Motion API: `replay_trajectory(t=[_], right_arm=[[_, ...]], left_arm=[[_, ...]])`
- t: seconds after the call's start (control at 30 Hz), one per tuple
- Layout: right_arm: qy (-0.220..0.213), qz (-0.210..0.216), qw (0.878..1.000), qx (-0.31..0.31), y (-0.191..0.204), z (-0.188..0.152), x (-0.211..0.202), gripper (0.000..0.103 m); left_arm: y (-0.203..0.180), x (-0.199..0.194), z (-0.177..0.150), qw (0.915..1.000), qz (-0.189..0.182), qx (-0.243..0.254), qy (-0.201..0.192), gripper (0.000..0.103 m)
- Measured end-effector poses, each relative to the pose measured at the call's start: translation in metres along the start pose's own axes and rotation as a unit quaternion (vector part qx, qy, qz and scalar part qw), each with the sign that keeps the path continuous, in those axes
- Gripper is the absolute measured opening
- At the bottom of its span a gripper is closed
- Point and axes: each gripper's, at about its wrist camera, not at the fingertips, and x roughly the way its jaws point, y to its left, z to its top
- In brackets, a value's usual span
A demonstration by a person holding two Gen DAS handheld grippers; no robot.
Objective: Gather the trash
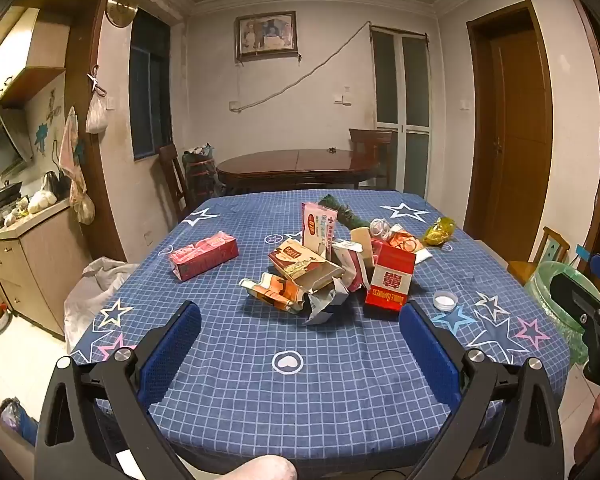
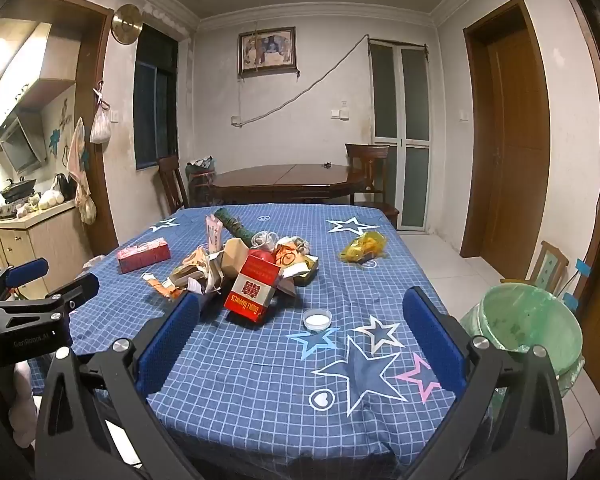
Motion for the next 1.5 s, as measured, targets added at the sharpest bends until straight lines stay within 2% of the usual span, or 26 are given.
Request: replay_trajectory(t=[1.5], right_arm=[[0.005, 0.001, 1.0, 0.003, 0.002, -0.006, 0.001, 0.098]], left_arm=[[-0.008, 0.0, -0.005, 0.9999, -0.007, 0.004, 0.006, 0.099]])
